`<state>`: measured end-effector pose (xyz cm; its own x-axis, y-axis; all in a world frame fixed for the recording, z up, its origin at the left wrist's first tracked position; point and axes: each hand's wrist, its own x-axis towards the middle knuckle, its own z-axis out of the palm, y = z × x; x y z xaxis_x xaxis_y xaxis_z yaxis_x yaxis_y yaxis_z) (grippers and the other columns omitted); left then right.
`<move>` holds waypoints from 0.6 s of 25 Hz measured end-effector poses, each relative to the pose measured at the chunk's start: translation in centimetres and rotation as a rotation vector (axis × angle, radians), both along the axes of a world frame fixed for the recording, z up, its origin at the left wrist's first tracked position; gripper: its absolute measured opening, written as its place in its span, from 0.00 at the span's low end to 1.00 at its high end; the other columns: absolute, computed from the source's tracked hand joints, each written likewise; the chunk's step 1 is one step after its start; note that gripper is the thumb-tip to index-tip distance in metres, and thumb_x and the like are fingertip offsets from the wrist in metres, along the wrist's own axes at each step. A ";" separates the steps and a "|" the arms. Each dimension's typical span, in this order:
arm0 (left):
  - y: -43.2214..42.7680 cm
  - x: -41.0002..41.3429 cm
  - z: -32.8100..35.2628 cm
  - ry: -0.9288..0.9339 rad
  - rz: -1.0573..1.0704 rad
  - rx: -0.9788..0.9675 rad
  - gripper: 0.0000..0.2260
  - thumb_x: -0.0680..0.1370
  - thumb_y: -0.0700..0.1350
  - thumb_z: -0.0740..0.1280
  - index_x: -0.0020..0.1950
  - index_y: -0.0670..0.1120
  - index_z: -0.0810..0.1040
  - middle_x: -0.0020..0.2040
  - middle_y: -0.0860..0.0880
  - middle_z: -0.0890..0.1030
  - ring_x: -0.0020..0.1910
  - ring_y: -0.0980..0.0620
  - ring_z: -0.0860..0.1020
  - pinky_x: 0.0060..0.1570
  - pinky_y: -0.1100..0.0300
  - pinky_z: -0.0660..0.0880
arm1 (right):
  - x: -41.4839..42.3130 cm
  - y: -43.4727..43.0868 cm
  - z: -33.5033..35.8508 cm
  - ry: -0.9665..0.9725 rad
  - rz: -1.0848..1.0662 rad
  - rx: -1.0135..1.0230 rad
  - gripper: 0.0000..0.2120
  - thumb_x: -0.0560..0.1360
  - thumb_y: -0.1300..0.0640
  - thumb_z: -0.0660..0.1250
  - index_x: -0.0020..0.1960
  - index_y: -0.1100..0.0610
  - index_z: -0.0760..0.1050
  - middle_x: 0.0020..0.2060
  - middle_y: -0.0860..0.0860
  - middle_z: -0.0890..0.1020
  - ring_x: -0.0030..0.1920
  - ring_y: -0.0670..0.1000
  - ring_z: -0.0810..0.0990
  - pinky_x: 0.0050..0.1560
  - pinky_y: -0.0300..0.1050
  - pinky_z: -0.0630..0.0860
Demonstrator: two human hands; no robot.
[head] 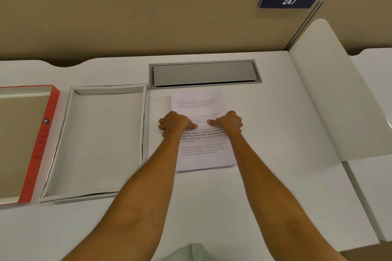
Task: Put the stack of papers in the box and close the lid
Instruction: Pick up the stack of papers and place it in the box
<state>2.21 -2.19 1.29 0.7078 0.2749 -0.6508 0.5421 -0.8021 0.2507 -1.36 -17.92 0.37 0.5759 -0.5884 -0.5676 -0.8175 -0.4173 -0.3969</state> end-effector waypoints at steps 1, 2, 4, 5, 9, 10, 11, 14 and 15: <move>-0.1 -0.1 0.0 0.002 0.009 0.001 0.39 0.63 0.61 0.79 0.65 0.43 0.70 0.64 0.42 0.74 0.62 0.45 0.73 0.56 0.53 0.73 | -0.1 0.1 -0.1 -0.045 0.012 0.029 0.35 0.65 0.44 0.79 0.64 0.60 0.71 0.63 0.59 0.77 0.63 0.60 0.76 0.64 0.57 0.74; -0.3 -0.2 0.1 0.002 0.016 0.001 0.39 0.63 0.61 0.80 0.65 0.43 0.69 0.64 0.42 0.74 0.63 0.45 0.73 0.56 0.53 0.73 | -0.2 0.1 -0.2 -0.094 0.010 0.057 0.33 0.66 0.46 0.79 0.62 0.61 0.72 0.62 0.59 0.78 0.62 0.60 0.77 0.63 0.56 0.76; -0.5 -0.4 0.3 -0.006 0.032 -0.003 0.41 0.63 0.60 0.80 0.67 0.42 0.69 0.65 0.42 0.73 0.63 0.44 0.73 0.57 0.53 0.74 | -0.5 0.3 -0.3 -0.150 -0.023 0.081 0.33 0.66 0.49 0.80 0.63 0.63 0.71 0.62 0.59 0.77 0.62 0.60 0.77 0.63 0.55 0.76; -0.5 -0.4 0.3 -0.014 0.044 -0.014 0.41 0.63 0.60 0.80 0.67 0.42 0.68 0.65 0.42 0.73 0.63 0.44 0.74 0.57 0.52 0.75 | -0.5 0.4 -0.3 -0.155 -0.035 0.083 0.34 0.66 0.48 0.80 0.64 0.63 0.70 0.63 0.59 0.76 0.63 0.60 0.77 0.63 0.55 0.75; 0.1 -1.0 -0.4 -0.059 0.098 -0.116 0.38 0.64 0.58 0.80 0.66 0.42 0.69 0.64 0.42 0.75 0.62 0.41 0.76 0.61 0.47 0.74 | -0.5 0.6 -0.7 -0.114 -0.064 0.048 0.37 0.66 0.45 0.79 0.66 0.61 0.69 0.65 0.60 0.74 0.66 0.61 0.72 0.67 0.58 0.71; 0.3 -1.2 -0.7 -0.075 0.095 -0.128 0.36 0.65 0.58 0.79 0.65 0.43 0.70 0.64 0.42 0.76 0.62 0.41 0.76 0.62 0.47 0.72 | -0.5 0.6 -0.9 -0.114 -0.071 0.038 0.37 0.65 0.44 0.79 0.65 0.61 0.69 0.65 0.60 0.74 0.67 0.61 0.71 0.68 0.59 0.70; 0.6 -1.4 -0.9 -0.090 0.089 -0.132 0.34 0.65 0.59 0.79 0.63 0.44 0.72 0.63 0.42 0.77 0.62 0.41 0.76 0.63 0.46 0.70 | -0.6 0.7 -1.0 -0.118 -0.073 0.034 0.37 0.65 0.44 0.79 0.65 0.61 0.69 0.65 0.61 0.73 0.67 0.61 0.71 0.68 0.59 0.70; 0.7 -2.0 -1.4 -0.174 0.081 -0.131 0.33 0.65 0.60 0.78 0.62 0.43 0.75 0.63 0.41 0.79 0.63 0.41 0.76 0.63 0.48 0.71 | -1.1 0.8 -1.3 -0.107 -0.023 0.016 0.40 0.63 0.42 0.79 0.65 0.60 0.68 0.65 0.60 0.72 0.67 0.61 0.71 0.68 0.59 0.69; 0.6 -2.3 -1.6 -0.212 0.087 -0.150 0.33 0.65 0.60 0.79 0.62 0.42 0.75 0.63 0.41 0.79 0.62 0.42 0.77 0.61 0.49 0.75 | -1.3 0.9 -1.4 -0.100 0.011 -0.001 0.41 0.63 0.41 0.79 0.66 0.61 0.67 0.64 0.59 0.73 0.66 0.60 0.72 0.67 0.58 0.71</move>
